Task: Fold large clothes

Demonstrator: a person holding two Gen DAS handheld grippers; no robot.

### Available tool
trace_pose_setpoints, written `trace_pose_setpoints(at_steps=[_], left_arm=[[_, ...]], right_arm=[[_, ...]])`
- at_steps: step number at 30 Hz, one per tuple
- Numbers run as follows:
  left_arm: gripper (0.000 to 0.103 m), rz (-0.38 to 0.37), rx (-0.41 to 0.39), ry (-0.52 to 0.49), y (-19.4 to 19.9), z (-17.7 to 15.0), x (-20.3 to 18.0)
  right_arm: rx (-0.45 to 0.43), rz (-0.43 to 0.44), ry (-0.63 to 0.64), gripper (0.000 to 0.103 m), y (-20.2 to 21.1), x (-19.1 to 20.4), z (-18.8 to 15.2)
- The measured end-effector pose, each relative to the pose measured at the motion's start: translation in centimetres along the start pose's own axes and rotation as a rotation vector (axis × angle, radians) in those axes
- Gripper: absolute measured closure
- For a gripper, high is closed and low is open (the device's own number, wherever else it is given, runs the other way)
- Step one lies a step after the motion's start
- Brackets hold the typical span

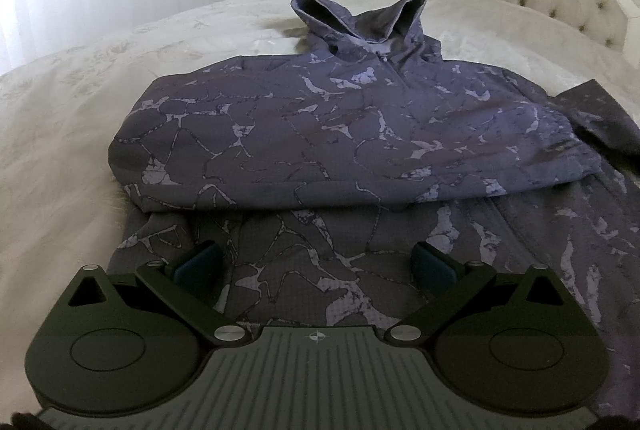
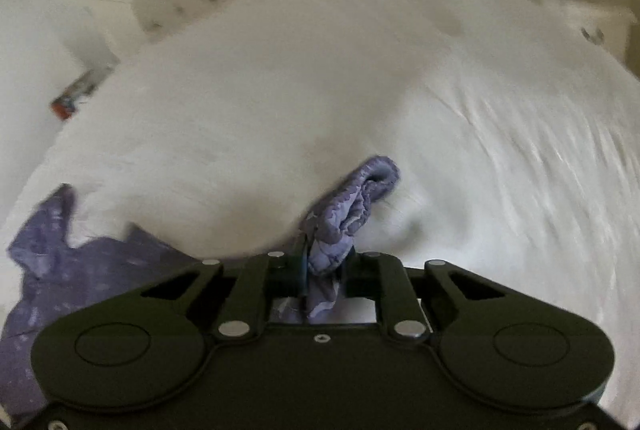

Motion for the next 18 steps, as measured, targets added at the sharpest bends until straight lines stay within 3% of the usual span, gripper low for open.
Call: trace_pose_setpoints(at_steps=[8, 12, 18], left_arm=[[0.0, -0.023, -0.015, 0.016, 0.3, 0.0, 0.2], [0.0, -0.037, -0.027, 0.028, 0.6, -0.1, 0.3], [0.0, -0.045, -0.045, 0.038, 0.6, -0.2, 0.4]], right_arm=[[-0.046, 0.288, 0.179, 0.083, 5.1, 17.6, 0.2], [0.004, 0.444, 0.249, 0.083, 6.2, 26.7, -2.7], [0.124, 0.604, 0.33, 0.083, 5.5, 37.1, -10.4]])
Point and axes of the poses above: each gripper's, at about its wrist camera, not at the fingertips, and y roughly against the way its jaws point, x to its left, z to its top, the point moved 9 cm from there along -y, roughly the way its jaws point, and after that the axes turned 14 degrees about -y, right-handed, at the moved point
